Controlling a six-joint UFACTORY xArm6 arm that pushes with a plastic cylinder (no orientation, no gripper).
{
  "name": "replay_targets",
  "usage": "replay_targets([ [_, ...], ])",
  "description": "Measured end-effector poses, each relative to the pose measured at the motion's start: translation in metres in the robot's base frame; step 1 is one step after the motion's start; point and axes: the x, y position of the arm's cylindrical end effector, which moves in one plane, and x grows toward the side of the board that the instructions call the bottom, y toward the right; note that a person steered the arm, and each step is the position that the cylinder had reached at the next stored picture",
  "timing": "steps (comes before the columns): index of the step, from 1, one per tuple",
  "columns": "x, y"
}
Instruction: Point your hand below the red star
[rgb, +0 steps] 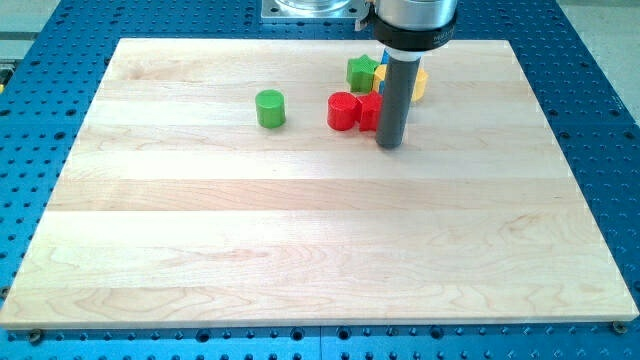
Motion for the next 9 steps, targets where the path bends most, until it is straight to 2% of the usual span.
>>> replay_targets([
  [3, 0.006, 0.002],
  [4, 0.022, 0.002],
  [7, 0.017, 0.001],
  [8, 0.012, 0.027],
  [9, 0.0, 0.025],
])
